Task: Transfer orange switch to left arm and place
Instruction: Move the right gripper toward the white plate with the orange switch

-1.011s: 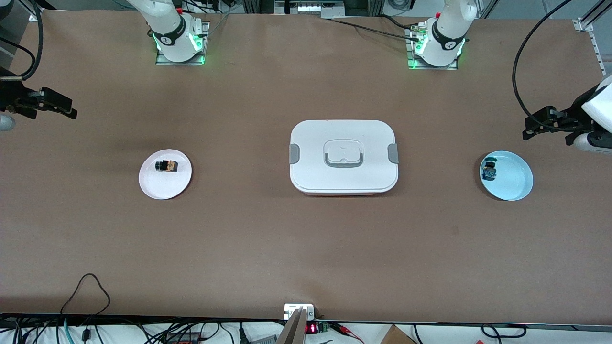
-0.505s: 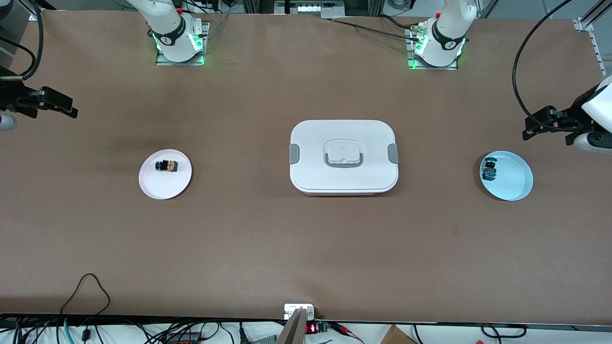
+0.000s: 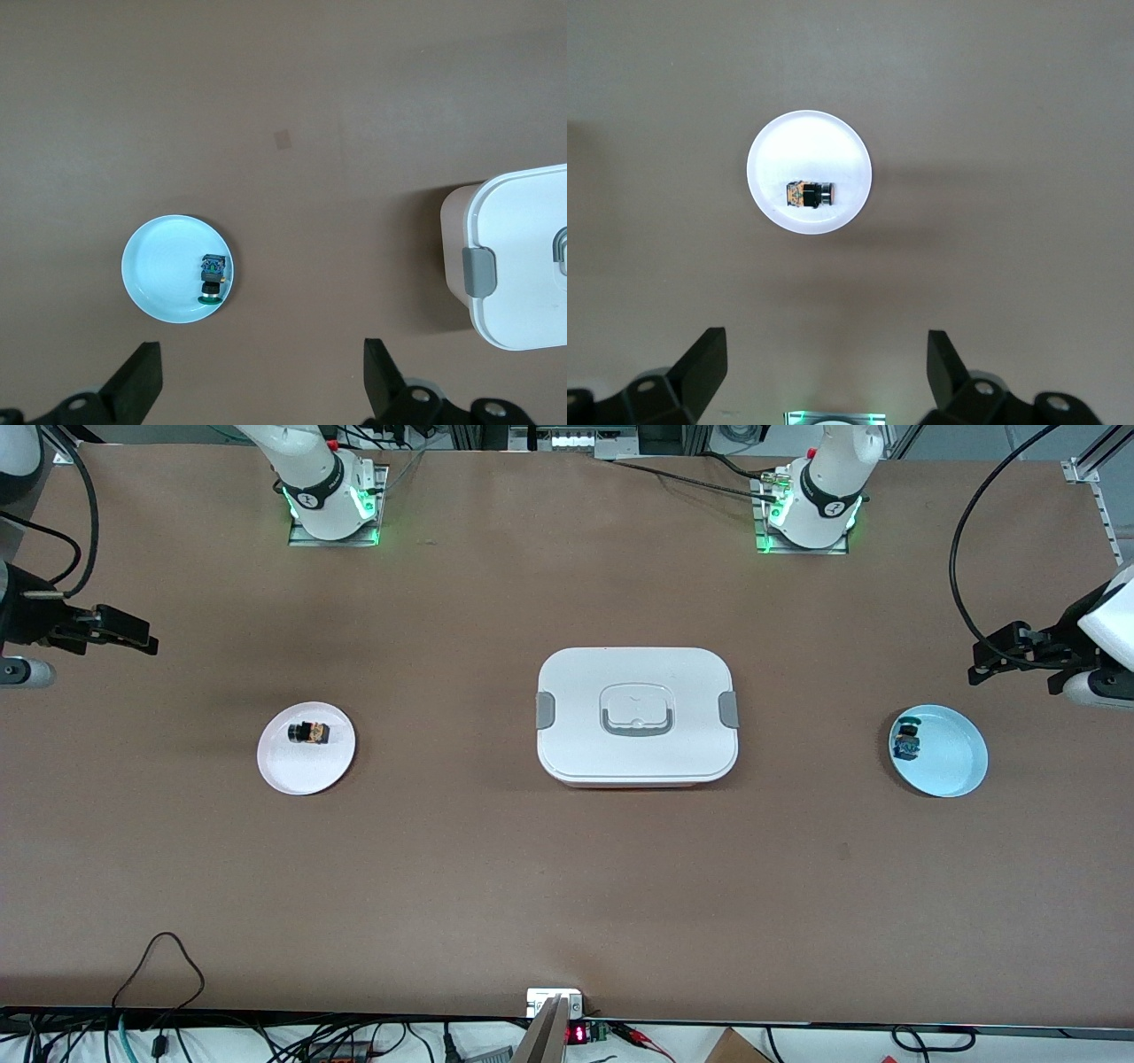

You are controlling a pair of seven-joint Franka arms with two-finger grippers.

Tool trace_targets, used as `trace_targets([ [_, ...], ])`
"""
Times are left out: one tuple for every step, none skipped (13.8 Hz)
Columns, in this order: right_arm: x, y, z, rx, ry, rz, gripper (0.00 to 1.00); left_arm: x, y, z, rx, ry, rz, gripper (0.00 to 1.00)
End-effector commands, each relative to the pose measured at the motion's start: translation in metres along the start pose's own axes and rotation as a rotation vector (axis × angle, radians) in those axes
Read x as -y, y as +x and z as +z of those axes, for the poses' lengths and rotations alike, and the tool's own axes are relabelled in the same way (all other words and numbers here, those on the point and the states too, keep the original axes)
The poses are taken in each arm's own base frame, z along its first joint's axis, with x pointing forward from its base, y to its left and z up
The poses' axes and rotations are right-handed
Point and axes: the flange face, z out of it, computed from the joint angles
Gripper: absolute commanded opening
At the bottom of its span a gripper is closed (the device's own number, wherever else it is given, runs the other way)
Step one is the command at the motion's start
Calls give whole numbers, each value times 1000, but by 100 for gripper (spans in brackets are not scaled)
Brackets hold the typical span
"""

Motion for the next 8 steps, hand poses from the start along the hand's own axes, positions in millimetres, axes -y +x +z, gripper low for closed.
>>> trace_targets([
  [0, -1, -1, 11, -17, 0, 100, -1, 2, -6, -6, 13, 25, 100],
  [-1, 1, 3, 15, -16, 3, 100, -1, 2, -6, -6, 13, 25, 100],
  [-1, 3, 3, 6, -16, 1, 100, -1, 2, -6, -6, 13, 25, 100],
  [0, 5, 3, 3, -17, 0, 100, -1, 2, -6, -6, 13, 25, 100],
  [0, 9, 6, -4, -17, -2, 100, -1, 2, -6, -6, 13, 25, 100],
  [1, 13, 9, -8, -16, -3, 100, -1, 2, -6, -6, 13, 25, 100],
  [3, 16, 12, -14, -18, -7, 100, -1, 2, -6, -6, 13, 25, 100],
  [7, 18, 12, -22, -25, -16, 100, -1, 2, -6, -6, 13, 25, 100],
])
